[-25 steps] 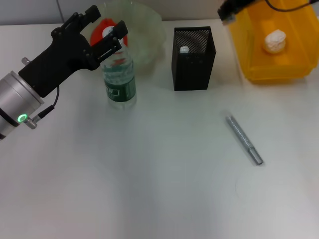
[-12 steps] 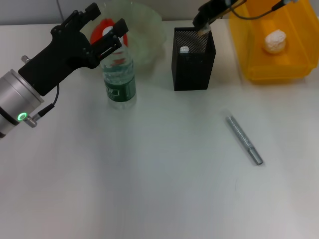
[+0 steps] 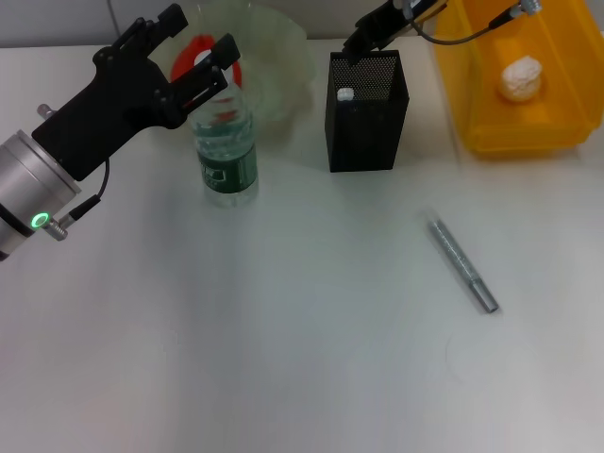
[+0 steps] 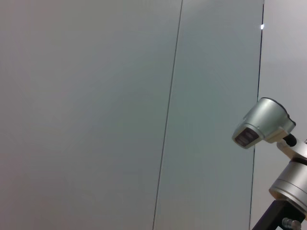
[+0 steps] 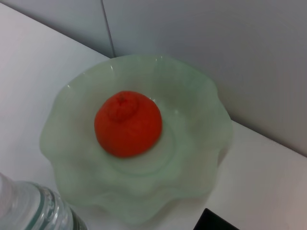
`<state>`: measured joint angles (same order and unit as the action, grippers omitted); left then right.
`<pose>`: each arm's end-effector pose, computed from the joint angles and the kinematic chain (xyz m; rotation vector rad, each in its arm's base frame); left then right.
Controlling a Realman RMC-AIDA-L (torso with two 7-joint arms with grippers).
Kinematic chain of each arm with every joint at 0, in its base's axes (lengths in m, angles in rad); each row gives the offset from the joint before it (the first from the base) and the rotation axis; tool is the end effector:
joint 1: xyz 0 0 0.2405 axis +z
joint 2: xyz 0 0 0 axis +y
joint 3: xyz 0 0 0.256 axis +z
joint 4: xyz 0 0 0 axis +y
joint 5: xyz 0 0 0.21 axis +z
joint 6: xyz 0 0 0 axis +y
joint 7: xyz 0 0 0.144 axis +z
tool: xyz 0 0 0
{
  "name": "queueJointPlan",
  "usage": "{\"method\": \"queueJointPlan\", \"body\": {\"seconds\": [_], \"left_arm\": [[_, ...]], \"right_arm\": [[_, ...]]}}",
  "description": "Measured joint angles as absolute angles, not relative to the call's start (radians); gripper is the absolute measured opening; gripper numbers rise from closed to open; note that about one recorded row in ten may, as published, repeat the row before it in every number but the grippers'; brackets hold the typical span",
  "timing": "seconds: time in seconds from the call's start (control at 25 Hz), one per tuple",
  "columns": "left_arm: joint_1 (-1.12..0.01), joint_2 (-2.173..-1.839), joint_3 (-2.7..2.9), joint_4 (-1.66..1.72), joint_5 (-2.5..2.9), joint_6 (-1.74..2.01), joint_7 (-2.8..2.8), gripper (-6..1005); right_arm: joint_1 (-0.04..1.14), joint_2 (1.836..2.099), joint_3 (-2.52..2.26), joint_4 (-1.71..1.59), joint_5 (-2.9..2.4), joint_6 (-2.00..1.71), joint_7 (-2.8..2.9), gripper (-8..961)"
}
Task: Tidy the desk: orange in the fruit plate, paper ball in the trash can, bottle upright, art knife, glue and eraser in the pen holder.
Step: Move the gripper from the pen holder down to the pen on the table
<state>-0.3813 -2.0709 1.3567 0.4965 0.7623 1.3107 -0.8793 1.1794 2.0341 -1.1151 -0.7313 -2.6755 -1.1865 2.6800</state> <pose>-0.2415 0.3359 -0.0074 -2.1386 -0.4296 -1.1813 0.0819 0.4738 -0.0110 -2.4247 0.9497 -0.2173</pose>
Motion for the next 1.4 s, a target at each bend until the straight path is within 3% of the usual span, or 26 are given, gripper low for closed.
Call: {"method": "queueJointPlan", "body": {"seconds": [0.24, 0.32, 0.48, 0.68, 1.4], "left_arm": [[-0.382, -2.071, 1.353, 0.494, 0.762, 1.309, -0.872, 813], [-0.382, -2.071, 1.353, 0.494, 0.762, 1.305, -0.869, 813], [-0.382, -2.071, 1.353, 0.493, 0.762, 1.302, -0.867, 813], [-0.382, -2.07, 1.353, 0.492, 0.762, 1.304, -0.866, 813], [-0.371, -2.07, 1.339, 0.492, 0.762, 1.308, -0.867, 813]], "right_arm": [[1.151, 2.038, -1.115, -0.831, -2.676, -1.277, 2.704, 438], [1.097, 2.06, -1.117, -0.999, -2.681, -1.414, 2.75, 470], [1.048, 2.08, -1.132, -1.148, -2.727, -1.535, 2.804, 468], [1.006, 2.082, -1.24, -1.204, -2.822, -1.662, 2.892, 465], [0.925, 2.09, -1.401, -0.95, -2.718, -1.58, 2.895, 457]]}}
